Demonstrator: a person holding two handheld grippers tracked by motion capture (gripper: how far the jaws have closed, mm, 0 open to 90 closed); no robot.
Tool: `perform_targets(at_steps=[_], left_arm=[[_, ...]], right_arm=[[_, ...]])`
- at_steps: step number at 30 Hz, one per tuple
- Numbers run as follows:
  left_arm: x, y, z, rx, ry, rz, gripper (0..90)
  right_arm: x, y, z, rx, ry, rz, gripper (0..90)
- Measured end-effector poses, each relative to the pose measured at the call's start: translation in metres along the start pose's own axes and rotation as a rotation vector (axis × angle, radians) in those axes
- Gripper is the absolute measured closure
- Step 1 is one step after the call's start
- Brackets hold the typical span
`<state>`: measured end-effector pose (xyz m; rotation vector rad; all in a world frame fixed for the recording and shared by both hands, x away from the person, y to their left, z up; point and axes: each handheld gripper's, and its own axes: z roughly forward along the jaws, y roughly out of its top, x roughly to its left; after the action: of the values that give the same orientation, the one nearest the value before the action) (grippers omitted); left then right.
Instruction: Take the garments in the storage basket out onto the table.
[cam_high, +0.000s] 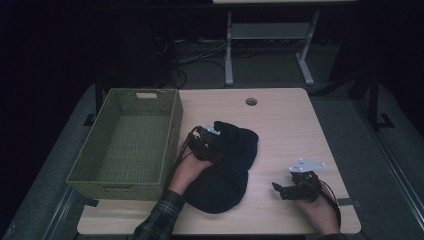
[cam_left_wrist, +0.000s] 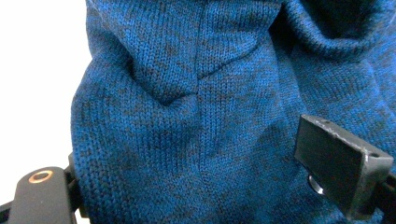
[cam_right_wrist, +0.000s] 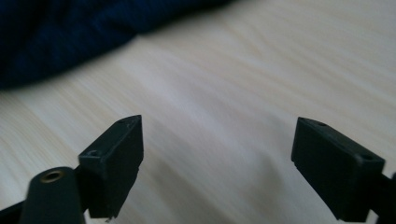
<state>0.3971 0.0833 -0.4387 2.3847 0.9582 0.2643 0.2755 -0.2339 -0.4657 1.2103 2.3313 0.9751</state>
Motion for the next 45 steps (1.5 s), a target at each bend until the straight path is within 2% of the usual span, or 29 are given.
perform_targets(at_steps=[1,2,4,7,12,15,19,24,27,29,31,33,36,39,43,45], left_arm=[[0.000,0.000,0.000,0.000,0.000,0.000,12.9],[0.000,0.000,-0.001,-0.002,-0.001,0.002,12.9],[0.001,0.000,-0.002,0.000,-0.010,0.005,12.9],[0.001,0.000,-0.002,-0.002,-0.010,0.005,12.9],[0.001,-0.002,-0.001,-0.011,-0.023,-0.007,12.9],[0.001,-0.002,-0.001,-0.012,-0.025,-0.006,12.9],[0.001,-0.002,-0.001,-0.013,-0.031,-0.008,12.9],[0.001,-0.002,0.000,-0.010,-0.033,-0.003,12.9],[0.001,-0.003,0.001,-0.006,-0.033,-0.004,12.9],[0.001,-0.003,0.001,-0.010,-0.034,-0.009,12.9],[0.002,-0.004,0.001,-0.004,-0.032,-0.006,12.9],[0.002,-0.004,0.002,-0.004,-0.034,-0.008,12.9],[0.001,-0.004,0.001,-0.001,-0.033,-0.008,12.9],[0.002,-0.004,0.001,-0.001,-0.030,-0.009,12.9],[0.002,-0.005,0.001,-0.004,-0.023,-0.014,12.8],[0.003,-0.005,0.000,-0.007,-0.015,-0.021,12.8]], right_arm=[[0.000,0.000,0.000,0.000,0.000,0.000,17.4],[0.002,0.010,0.000,-0.028,0.021,-0.009,21.2],[0.006,0.018,0.002,-0.038,0.041,-0.010,22.3],[0.013,0.035,0.011,-0.053,0.082,-0.026,28.6],[0.025,0.063,0.035,-0.062,0.153,-0.039,34.0],[0.032,0.074,0.050,-0.044,0.176,-0.052,36.4],[0.043,0.081,0.069,-0.023,0.172,-0.083,39.4],[0.045,0.079,0.082,0.006,0.167,-0.114,50.4],[0.043,0.078,0.082,0.007,0.183,-0.115,65.9],[0.042,0.077,0.082,0.011,0.212,-0.109,76.6],[0.044,0.077,0.081,0.008,0.202,-0.122,85.4],[0.044,0.078,0.080,0.009,0.191,-0.138,86.8],[0.042,0.078,0.079,0.011,0.195,-0.137,87.8],[0.039,0.079,0.074,0.006,0.177,-0.143,88.2],[0.034,0.079,0.063,-0.019,0.185,-0.119,88.3],[0.031,0.079,0.058,-0.019,0.179,-0.126,88.3]])
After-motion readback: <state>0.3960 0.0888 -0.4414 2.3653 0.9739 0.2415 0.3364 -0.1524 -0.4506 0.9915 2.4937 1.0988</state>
